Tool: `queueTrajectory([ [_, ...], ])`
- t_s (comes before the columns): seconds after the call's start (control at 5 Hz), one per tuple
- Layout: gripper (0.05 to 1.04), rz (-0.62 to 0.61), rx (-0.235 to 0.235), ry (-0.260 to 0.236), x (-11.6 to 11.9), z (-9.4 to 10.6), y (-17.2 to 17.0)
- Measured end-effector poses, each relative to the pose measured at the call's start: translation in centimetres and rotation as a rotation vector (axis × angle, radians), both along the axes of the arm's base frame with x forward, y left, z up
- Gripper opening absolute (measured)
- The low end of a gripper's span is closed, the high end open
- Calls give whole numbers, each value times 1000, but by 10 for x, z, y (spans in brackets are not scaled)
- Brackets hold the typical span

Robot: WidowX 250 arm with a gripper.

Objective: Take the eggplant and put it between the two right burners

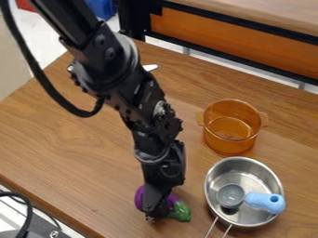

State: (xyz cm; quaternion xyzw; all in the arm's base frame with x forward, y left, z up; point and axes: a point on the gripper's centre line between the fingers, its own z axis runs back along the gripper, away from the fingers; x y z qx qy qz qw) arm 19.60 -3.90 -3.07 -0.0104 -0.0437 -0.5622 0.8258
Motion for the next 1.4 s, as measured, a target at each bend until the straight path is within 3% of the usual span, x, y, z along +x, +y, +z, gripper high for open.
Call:
queueTrajectory([
  [0.2,963,31,-18,50,-3,2,7],
  [0.6,995,126,-103,92,20,41,37],
  [0.8,995,251,-132,-25,35,58,52],
  [1.0,995,416,-119,-138,65,67,63],
  [1.2,994,551,-104,-164,95,64,60],
  [1.4,995,707,-137,-206,132,71,63],
])
